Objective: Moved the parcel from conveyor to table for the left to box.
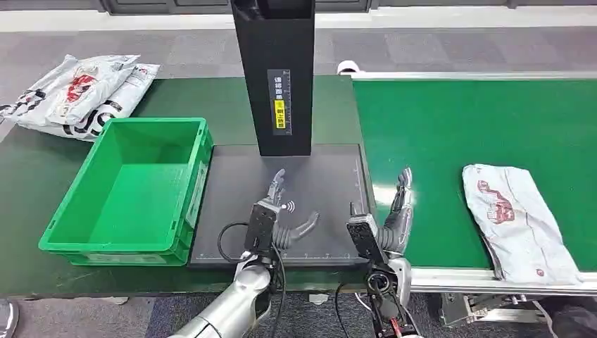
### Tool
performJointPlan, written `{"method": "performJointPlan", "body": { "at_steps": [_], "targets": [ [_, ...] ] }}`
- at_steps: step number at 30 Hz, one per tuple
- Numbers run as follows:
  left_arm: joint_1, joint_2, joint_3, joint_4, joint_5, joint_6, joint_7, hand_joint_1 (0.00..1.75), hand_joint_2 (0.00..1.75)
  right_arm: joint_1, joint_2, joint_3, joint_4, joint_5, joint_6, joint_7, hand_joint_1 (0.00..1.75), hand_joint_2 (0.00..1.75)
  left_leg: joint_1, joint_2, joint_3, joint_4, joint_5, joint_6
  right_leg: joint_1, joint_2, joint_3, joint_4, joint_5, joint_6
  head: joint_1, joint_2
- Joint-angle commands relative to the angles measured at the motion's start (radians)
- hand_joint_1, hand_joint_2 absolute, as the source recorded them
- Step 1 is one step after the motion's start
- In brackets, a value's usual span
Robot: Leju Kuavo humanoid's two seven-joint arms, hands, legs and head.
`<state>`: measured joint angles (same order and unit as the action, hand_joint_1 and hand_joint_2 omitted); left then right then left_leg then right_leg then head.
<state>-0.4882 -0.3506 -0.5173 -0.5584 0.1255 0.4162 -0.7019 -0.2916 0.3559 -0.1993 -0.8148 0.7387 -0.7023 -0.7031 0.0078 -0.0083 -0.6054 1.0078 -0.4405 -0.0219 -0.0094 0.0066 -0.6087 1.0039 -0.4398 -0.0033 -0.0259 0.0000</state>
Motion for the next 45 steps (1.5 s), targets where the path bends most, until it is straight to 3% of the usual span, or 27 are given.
{"method": "performJointPlan", "body": {
  "at_steps": [1,2,4,8,14,15,16,17,19,21,22,23,24,27,28,33,36,38,40,43,44,45],
  "targets": [
    [-0.094,0.002,0.120,0.136,-0.031,-0.021,0.004,0.00,1.75,-0.184,-0.007,-0.749,-0.019,0.595,0.004,0.009,0.00,1.75,-0.001,-0.003,0.002,-0.001,0.001,0.001,-0.001,-0.004,0.002,-0.001,0.000,0.001,0.000,0.000],
    [-0.095,0.002,0.127,0.139,-0.049,0.001,0.004,0.00,1.75,-0.193,-0.007,-0.776,-0.051,0.712,0.004,0.075,0.00,1.75,-0.002,-0.003,0.000,0.000,0.001,0.001,-0.001,-0.004,0.002,0.000,0.000,0.001,0.000,0.000],
    [-0.095,0.002,0.151,0.142,-0.055,-0.018,0.004,0.00,1.75,-0.187,-0.011,-0.755,-0.097,0.767,0.004,0.128,0.00,1.75,-0.002,-0.003,0.002,-0.001,0.001,0.001,-0.002,-0.004,0.002,-0.001,0.000,0.001,0.000,0.000],
    [-0.097,0.002,0.167,0.172,-0.074,-0.037,0.004,0.00,1.75,-0.050,-0.186,-0.316,-0.155,0.832,0.004,0.645,0.00,1.75,-0.002,-0.005,0.003,-0.002,0.001,0.003,-0.002,-0.006,0.006,-0.003,0.000,0.001,0.000,0.000],
    [-0.090,0.004,0.215,0.175,-0.120,-0.024,0.004,0.00,1.75,-0.039,-0.340,-0.063,-0.039,0.832,0.004,0.985,0.00,1.75,-0.002,-0.003,0.001,0.000,-0.001,0.003,-0.002,-0.002,0.003,-0.001,0.000,0.003,0.000,0.000],
    [-0.091,0.006,0.218,0.175,-0.119,-0.026,0.004,0.00,1.75,-0.130,-0.400,-0.158,0.087,0.832,0.004,0.895,0.00,1.75,-0.002,-0.001,0.003,-0.001,-0.002,0.005,-0.002,-0.001,0.004,-0.002,0.000,0.003,0.000,0.000],
    [-0.091,0.006,0.218,0.175,-0.119,-0.026,0.004,0.00,1.75,-0.130,-0.400,-0.158,0.087,0.832,0.004,0.895,0.00,1.75,-0.003,0.000,0.002,0.000,-0.001,0.005,-0.004,0.000,0.003,-0.002,0.001,0.003,0.000,0.000],
    [-0.084,0.011,0.224,0.167,-0.123,-0.031,0.004,0.00,1.75,-0.071,-0.374,-0.064,0.035,0.832,0.004,0.996,0.00,1.75,-0.003,-0.001,0.001,0.000,-0.001,0.005,-0.004,0.000,0.002,-0.001,0.000,0.003,0.000,0.000],
    [-0.083,0.010,0.239,0.165,-0.139,-0.034,0.004,0.00,1.75,-0.084,-0.398,0.034,0.117,0.829,0.004,1.126,0.00,1.75,-0.002,0.002,0.004,-0.002,-0.002,0.004,-0.003,0.002,0.005,-0.003,0.001,0.002,0.000,0.000],
    [-0.088,0.010,0.243,0.168,-0.141,-0.035,0.004,0.00,1.75,-0.071,-0.431,0.076,0.139,0.780,0.004,1.150,0.00,1.75,-0.004,-0.001,0.004,-0.002,-0.001,0.005,-0.004,-0.001,0.005,-0.003,0.000,0.002,0.000,0.000],
    [-0.076,0.010,0.262,0.158,-0.163,-0.043,0.004,0.00,1.75,-0.118,-0.428,0.067,0.238,0.832,0.004,1.201,0.00,1.75,-0.003,-0.005,0.002,-0.001,-0.001,0.006,-0.002,-0.005,0.006,-0.003,-0.001,0.004,0.000,0.000],
    [-0.099,0.031,0.249,0.172,-0.133,-0.064,0.004,0.00,1.75,-0.132,-0.483,0.045,0.194,0.785,0.090,1.143,0.00,1.75,-0.004,-0.003,0.002,0.000,-0.001,0.005,-0.003,-0.002,0.004,-0.002,-0.001,0.004,0.000,0.000],
    [-0.078,0.016,0.242,0.160,-0.143,-0.042,0.004,0.00,1.75,-0.135,-0.446,0.075,0.319,0.832,0.004,1.234,0.00,1.75,-0.004,-0.001,0.004,-0.001,-0.001,0.006,-0.003,0.000,0.006,-0.003,0.000,0.004,0.000,0.000],
    [-0.079,0.014,0.266,0.157,-0.164,-0.059,0.004,0.00,1.75,-0.172,-0.477,0.119,0.503,0.828,0.004,1.302,0.00,1.75,-0.004,-0.003,0.003,0.000,-0.001,0.005,-0.004,-0.002,0.005,-0.002,-0.001,0.004,0.000,0.000],
    [-0.080,0.015,0.274,0.154,-0.174,-0.068,0.004,0.00,1.75,-0.184,-0.494,0.155,0.590,0.832,0.076,1.355,0.00,1.75,-0.003,-0.004,0.005,-0.002,-0.001,0.006,-0.003,-0.003,0.008,-0.004,-0.001,0.004,0.000,0.000],
    [-0.090,0.015,0.288,0.156,-0.190,-0.090,0.004,0.00,1.75,-0.134,-0.496,0.143,0.617,0.832,0.432,1.401,0.00,1.75,-0.003,-0.006,0.004,-0.001,-0.001,0.006,-0.003,-0.005,0.008,-0.003,-0.002,0.005,0.000,0.000],
    [-0.093,0.013,0.291,0.160,-0.192,-0.092,0.004,0.00,1.75,-0.116,-0.496,0.133,0.612,0.832,0.455,1.401,0.00,1.75,-0.004,-0.008,0.002,0.000,-0.001,0.006,-0.005,-0.007,0.006,-0.002,-0.003,0.005,0.000,0.000],
    [-0.093,0.013,0.291,0.160,-0.192,-0.092,0.004,0.00,1.75,-0.116,-0.496,0.133,0.612,0.832,0.455,1.401,0.00,1.75,-0.002,-0.002,0.006,0.001,-0.004,0.005,-0.002,0.000,0.008,-0.003,-0.002,0.005,0.000,0.000],
    [-0.094,0.010,0.292,0.161,-0.202,-0.102,0.004,0.00,1.75,-0.098,-0.500,0.109,0.606,0.832,0.588,1.401,0.00,1.75,-0.002,-0.005,0.012,-0.001,-0.006,0.008,-0.002,-0.005,0.015,-0.006,-0.005,0.007,0.000,0.000],
    [-0.094,0.008,0.295,0.160,-0.209,-0.106,0.004,0.00,1.75,-0.065,-0.489,0.081,0.603,0.832,0.646,1.401,0.00,1.75,0.000,-0.009,0.019,-0.002,-0.006,0.011,-0.001,-0.010,0.026,-0.010,-0.007,0.009,0.000,0.000],
    [-0.092,0.009,0.297,0.157,-0.209,-0.107,0.004,0.00,1.75,-0.064,-0.490,0.083,0.602,0.832,0.644,1.401,0.66,1.75,0.001,-0.009,0.022,-0.002,-0.007,0.011,-0.001,-0.010,0.029,-0.011,-0.008,0.009,0.000,0.000],
    [-0.090,0.011,0.298,0.154,-0.209,-0.107,0.004,0.00,1.75,-0.065,-0.486,0.073,0.601,0.832,0.639,1.401,1.75,1.75,0.001,-0.012,0.022,-0.002,-0.006,0.012,0.000,-0.012,0.031,-0.013,-0.008,0.011,0.000,0.000]
  ]
}}
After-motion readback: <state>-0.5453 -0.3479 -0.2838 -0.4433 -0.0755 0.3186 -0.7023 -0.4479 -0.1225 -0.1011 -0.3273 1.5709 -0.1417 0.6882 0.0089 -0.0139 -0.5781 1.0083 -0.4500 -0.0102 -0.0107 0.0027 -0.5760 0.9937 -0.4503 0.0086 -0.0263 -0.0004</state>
